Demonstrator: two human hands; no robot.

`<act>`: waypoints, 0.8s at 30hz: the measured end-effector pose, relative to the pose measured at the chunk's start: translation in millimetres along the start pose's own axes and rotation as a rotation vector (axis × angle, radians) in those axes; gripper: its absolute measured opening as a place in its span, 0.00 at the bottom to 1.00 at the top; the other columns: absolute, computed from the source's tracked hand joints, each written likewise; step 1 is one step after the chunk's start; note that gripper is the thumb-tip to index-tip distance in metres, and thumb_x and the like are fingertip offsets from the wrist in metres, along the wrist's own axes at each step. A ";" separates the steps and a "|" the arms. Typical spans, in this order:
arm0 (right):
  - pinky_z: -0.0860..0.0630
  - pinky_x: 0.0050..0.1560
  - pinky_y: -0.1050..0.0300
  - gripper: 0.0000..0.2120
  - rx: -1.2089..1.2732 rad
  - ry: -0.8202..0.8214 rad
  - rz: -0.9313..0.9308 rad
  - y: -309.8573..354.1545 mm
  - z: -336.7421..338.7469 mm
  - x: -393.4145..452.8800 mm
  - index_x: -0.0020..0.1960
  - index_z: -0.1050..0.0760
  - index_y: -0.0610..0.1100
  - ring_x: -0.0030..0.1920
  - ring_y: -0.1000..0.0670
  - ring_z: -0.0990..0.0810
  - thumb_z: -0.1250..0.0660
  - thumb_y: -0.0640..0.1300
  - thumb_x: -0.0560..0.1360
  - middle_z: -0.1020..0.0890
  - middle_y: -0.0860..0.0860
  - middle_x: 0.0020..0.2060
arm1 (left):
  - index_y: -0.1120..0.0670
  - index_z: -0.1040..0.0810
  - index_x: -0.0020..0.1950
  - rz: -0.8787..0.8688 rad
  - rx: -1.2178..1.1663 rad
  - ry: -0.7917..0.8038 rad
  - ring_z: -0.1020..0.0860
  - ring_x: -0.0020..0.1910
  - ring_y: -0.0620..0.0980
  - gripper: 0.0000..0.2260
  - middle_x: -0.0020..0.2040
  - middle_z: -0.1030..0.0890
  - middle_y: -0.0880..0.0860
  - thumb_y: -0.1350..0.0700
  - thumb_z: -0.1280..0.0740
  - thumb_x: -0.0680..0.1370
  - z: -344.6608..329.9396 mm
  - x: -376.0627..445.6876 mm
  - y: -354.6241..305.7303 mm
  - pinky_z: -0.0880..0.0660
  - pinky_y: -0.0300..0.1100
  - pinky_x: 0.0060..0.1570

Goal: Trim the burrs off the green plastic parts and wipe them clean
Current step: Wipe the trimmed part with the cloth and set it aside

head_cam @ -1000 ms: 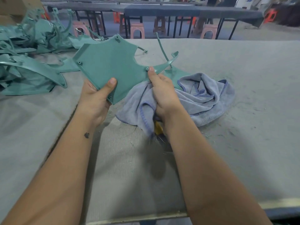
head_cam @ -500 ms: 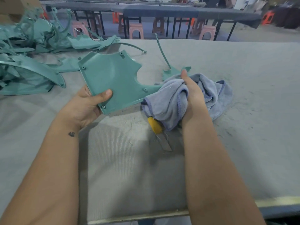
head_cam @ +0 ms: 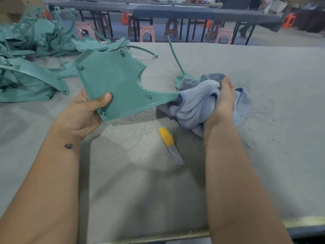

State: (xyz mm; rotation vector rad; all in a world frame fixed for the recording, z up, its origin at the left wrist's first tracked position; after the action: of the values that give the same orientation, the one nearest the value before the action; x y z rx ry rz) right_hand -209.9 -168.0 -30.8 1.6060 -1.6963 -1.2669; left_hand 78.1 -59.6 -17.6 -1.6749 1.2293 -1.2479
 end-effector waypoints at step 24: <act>0.24 0.35 0.68 0.13 -0.069 0.021 0.171 0.7 -17.4 -2.9 0.63 0.27 0.38 0.36 0.54 0.22 0.40 0.34 0.80 0.20 0.47 0.42 | 0.49 0.17 0.58 0.007 0.061 0.038 0.19 0.59 0.51 0.21 0.58 0.17 0.50 0.69 0.41 0.78 3.1 6.1 7.7 0.20 0.46 0.53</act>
State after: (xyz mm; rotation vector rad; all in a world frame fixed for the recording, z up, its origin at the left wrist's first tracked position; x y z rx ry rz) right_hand -195.1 -170.4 -21.5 1.3976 -1.7178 -1.2063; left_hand 79.5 -67.8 -23.8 -1.6084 1.2066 -1.3060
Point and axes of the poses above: each hand's wrist, its own x-axis towards the middle knuckle, its own z-axis out of the back of the hand, y = z × x, the point moved 6 cm from there along x, towards the middle knuckle
